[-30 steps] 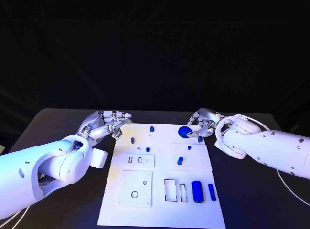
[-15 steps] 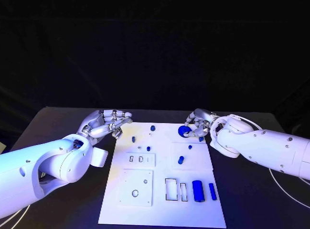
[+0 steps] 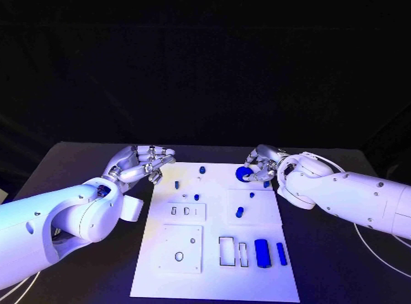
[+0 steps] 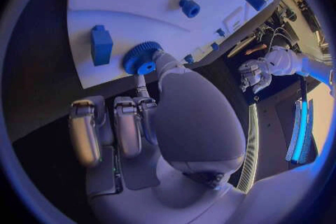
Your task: Assemble the parts on the task board
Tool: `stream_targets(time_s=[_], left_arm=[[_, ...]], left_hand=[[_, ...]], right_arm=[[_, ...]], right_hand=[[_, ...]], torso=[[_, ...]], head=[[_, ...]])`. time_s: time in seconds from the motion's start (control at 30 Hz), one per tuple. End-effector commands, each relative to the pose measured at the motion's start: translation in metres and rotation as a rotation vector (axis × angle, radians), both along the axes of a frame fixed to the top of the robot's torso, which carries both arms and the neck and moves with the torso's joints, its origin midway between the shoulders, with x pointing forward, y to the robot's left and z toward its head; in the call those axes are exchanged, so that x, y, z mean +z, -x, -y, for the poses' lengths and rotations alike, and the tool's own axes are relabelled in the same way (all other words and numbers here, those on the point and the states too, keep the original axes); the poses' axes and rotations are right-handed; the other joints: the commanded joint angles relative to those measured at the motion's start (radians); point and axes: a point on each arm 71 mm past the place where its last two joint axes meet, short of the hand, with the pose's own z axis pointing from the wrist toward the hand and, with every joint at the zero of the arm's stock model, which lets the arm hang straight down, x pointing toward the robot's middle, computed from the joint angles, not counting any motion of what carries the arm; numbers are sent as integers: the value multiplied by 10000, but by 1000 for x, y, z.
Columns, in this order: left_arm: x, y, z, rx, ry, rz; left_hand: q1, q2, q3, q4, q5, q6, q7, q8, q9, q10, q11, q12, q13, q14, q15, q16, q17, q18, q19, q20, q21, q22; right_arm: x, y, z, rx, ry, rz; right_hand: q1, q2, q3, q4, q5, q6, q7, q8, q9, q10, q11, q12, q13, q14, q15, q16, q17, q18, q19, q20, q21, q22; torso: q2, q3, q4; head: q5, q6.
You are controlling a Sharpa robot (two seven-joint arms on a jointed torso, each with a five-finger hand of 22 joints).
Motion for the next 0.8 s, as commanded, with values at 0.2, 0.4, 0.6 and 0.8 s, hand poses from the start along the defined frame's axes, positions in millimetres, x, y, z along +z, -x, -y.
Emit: stream_targets(time_s=[0.2,0.4,0.6,0.8], left_arm=[[1,0,2,-212,105,42],[1,1,2,-222,108,40],[1,0,2,-218,105,39],[1,0,2,-225,107,35]], left_hand=[[-11,80,7,-32,-34,-97,-7,-49,8,-75,19,21,8,68,-17,33,2,-184,32,13,21,9],[-11,80,7,-32,-34,-97,-7,-49,8,-75,19,21,8,68,-17,33,2,-184,32,13,21,9],[-11,80,7,-32,-34,-97,-7,-49,8,-75,19,21,8,68,-17,33,2,-184,32,13,21,9],[-11,80,7,-32,-34,-97,-7,-49,8,-75,19,21,8,68,-17,33,2,-184,32,13,21,9]], right_arm=[[-4,3,-7,328,181,95],[0,7,-12,549,405,900],[8,14,-21,917,468,2089],[16,28,-41,1580,274,2786]], right_hand=[[142,103,287,20,76,416,-95,252,53,1057,-45,142,2627,1061,11,52,2632,-65,1047,16,42,2632],[409,262,996,-47,-172,1059,-363,509,87,1057,-287,142,2627,1061,-209,52,2632,-65,1047,-175,42,2632],[484,219,1636,-195,39,1365,-505,655,143,1057,-424,142,2627,1061,-335,52,2632,-65,1047,-305,42,2632],[396,123,1872,-253,191,1388,-518,668,157,1057,-442,142,2627,1061,-355,52,2632,-65,1047,-333,42,2632]], torso=[[-1,-1,-5],[-4,-6,1],[-16,-9,0],[-10,1,8]], head=[[28,-26],[37,-28],[47,-12],[85,-4]])
